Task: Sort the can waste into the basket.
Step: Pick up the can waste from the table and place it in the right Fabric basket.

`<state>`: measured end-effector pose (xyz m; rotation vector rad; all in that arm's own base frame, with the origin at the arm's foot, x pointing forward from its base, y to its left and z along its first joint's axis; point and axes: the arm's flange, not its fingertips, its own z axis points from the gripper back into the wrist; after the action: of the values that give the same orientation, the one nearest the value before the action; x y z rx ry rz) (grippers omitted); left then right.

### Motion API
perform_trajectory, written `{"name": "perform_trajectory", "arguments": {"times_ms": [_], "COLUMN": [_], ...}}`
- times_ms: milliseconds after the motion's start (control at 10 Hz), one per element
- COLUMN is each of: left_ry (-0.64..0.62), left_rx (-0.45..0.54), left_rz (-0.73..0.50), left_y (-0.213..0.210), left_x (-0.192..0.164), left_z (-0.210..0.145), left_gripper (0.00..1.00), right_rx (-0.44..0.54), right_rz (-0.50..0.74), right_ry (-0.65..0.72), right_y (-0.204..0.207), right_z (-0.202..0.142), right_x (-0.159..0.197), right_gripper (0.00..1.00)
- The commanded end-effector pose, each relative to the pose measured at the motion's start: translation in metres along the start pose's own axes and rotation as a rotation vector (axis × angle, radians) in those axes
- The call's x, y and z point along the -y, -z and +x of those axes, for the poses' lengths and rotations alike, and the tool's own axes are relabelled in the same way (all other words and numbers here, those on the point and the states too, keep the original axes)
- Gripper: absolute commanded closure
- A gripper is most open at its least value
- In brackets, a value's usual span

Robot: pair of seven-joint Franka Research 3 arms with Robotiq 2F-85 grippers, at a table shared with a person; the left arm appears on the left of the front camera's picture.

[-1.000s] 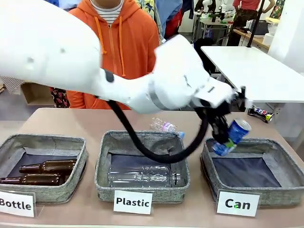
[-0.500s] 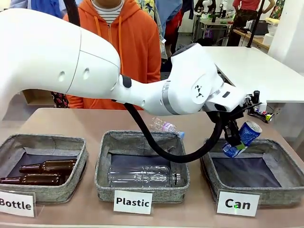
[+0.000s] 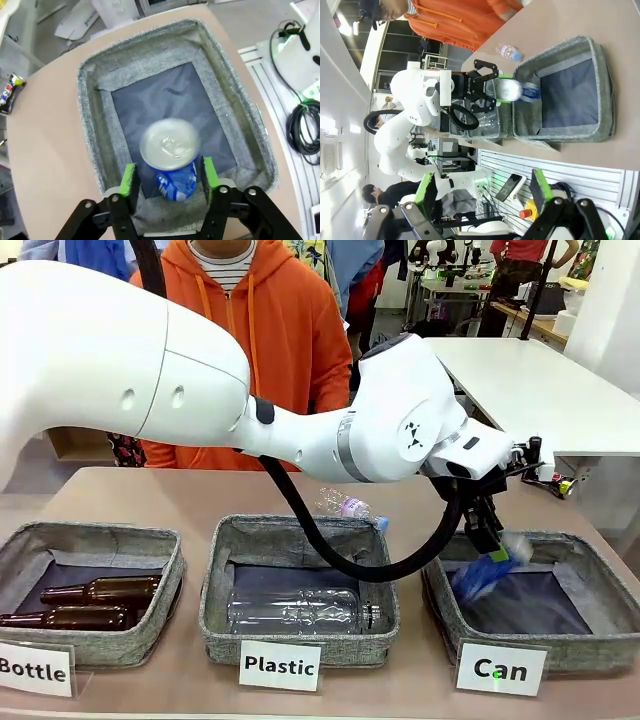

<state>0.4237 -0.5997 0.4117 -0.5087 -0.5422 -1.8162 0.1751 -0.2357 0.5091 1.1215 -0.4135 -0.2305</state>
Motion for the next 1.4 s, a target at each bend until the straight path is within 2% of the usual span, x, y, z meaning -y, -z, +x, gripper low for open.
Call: {"name": "perform_trajectory", "arguments": {"times_ms": [0, 400, 600, 700, 900, 1100, 1300], "left_ry": [0.026, 0.017, -0.070, -0.110, -0.201, -0.336, -0.491], "left_rx": [-0.028, 0.004, 0.002, 0.058, 0.100, 0.160, 0.258], "left_rz": [-0.012, -0.020, -0.071, -0.097, -0.084, -0.037, 0.025], "left_y": [-0.002, -0.025, -0.057, -0.074, -0.126, -0.202, -0.293], "left_x": [0.008, 0.026, 0.059, 0.076, 0.107, 0.133, 0.153], "left_z": [0.006, 0.008, 0.014, 0.018, 0.013, -0.025, -0.102], "left_gripper": [0.00, 0.00, 0.00, 0.00, 0.00, 0.00, 0.00], "right_rx": [0.007, 0.007, 0.000, -0.017, -0.053, -0.080, -0.101], "right_rz": [-0.003, -0.003, 0.000, 0.003, -0.023, -0.070, -0.060], "right_ry": [0.000, 0.000, 0.000, 0.002, -0.010, -0.047, -0.099], "right_y": [-0.001, -0.001, 0.000, 0.003, 0.022, 0.045, 0.076], "right_z": [-0.001, -0.001, 0.000, 0.003, 0.004, 0.001, -0.004], "right_x": [-0.003, -0.003, 0.000, -0.002, -0.011, -0.022, -0.040], "right_gripper": [0.00, 0.00, 0.00, 0.00, 0.00, 0.00, 0.00]}}
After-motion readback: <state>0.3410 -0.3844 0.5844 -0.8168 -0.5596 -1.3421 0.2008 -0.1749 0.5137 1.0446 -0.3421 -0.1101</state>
